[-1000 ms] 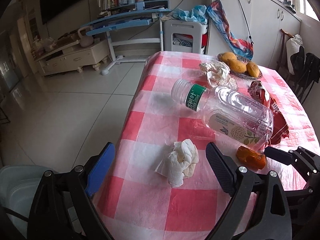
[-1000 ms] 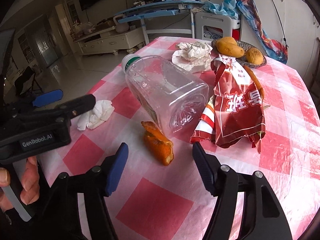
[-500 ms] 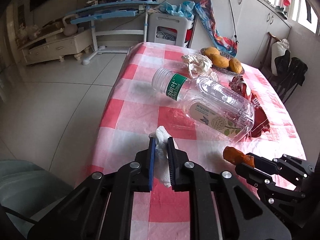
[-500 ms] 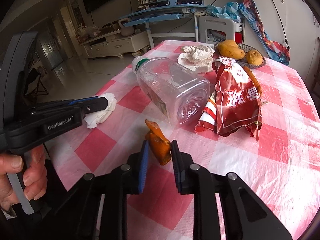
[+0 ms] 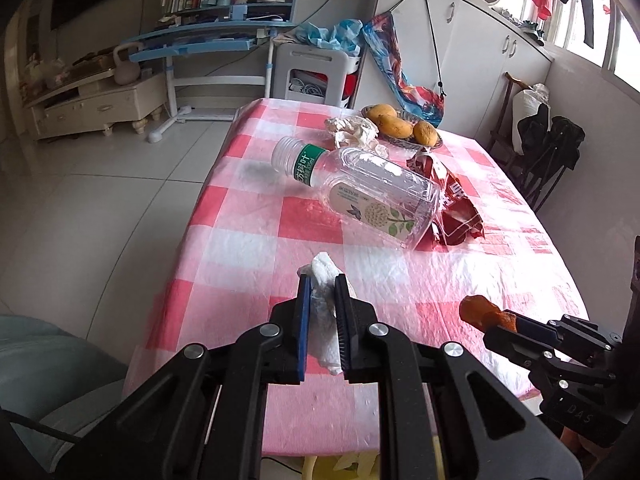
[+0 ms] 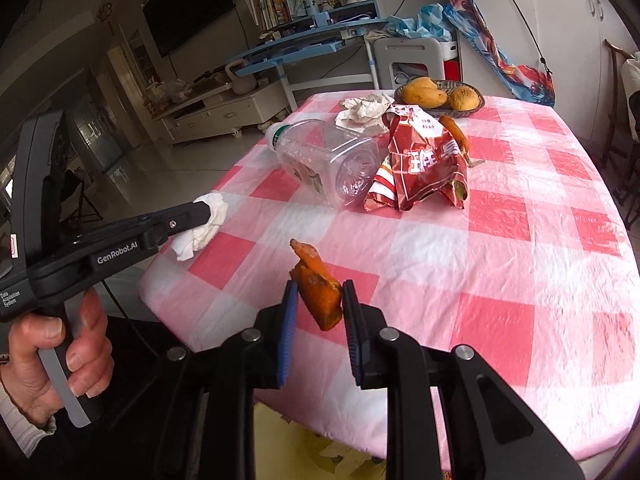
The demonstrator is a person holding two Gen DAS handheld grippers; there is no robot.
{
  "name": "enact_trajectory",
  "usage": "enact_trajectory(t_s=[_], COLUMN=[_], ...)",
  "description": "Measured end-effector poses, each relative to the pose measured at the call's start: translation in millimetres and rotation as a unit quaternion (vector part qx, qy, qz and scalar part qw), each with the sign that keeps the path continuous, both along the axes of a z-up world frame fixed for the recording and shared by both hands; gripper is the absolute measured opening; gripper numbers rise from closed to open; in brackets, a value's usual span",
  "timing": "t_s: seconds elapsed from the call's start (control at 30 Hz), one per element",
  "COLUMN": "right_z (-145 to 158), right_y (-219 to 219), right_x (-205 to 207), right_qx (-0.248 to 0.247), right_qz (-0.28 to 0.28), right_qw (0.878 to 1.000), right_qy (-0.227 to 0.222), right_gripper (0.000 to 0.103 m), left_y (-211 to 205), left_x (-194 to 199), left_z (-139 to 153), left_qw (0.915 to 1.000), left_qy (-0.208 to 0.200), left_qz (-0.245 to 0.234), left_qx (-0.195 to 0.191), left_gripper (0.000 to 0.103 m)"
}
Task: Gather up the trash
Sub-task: 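Carry the carrot piece and crumpled tissue over the yellow basin, then open both tools to drop the carrot and tissue into the basin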
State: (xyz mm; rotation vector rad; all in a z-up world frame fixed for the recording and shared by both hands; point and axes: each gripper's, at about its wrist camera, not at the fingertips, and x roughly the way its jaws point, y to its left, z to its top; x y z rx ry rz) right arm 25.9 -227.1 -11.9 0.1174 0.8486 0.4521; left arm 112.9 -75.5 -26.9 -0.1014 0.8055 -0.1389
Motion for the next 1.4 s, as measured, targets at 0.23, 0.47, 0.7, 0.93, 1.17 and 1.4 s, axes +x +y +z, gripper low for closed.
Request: enact_trajectory(t_s=[0.23, 0.47, 0.7, 0.93, 1.17, 1.4], right_z=[1, -9, -18, -23, -21, -11], right_y=[1, 7, 17, 18, 10, -10], right_x=[-28, -65, -94, -102, -104, -104], right_qx=[-0.002, -0.019, -0.044, -0.056, -0.045, -0.018], right_qz=[0.008, 0.022, 0.036, 0.027, 0.001, -0.058], right_qw=[1.000, 0.999, 0.997, 0.996, 0.998, 0.998], right_qy=[0.008, 0.029, 0.047, 0.058, 0.053, 0.024], right_gripper=[0.023, 0.023, 0.023, 0.032, 0.050, 0.075], left_y=[-6, -8, -9, -12, -17, -28], left_x=[-28, -54, -77, -94, -106, -122], left_z=[-1, 1, 5, 7, 8, 2], left_qw=[0.9999, 0.9997, 0.9993, 0.9988, 0.9982, 0.9968], left_qy=[-0.001, -0.007, -0.016, -0.023, -0.026, -0.012], left_qz=[-0.011, -0.022, -0.033, -0.043, -0.053, -0.078], left_qx=[0.004, 0.003, 0.003, 0.005, 0.009, 0.013], left_gripper=[0.012, 0.012, 0.012, 0.012, 0.012, 0.013])
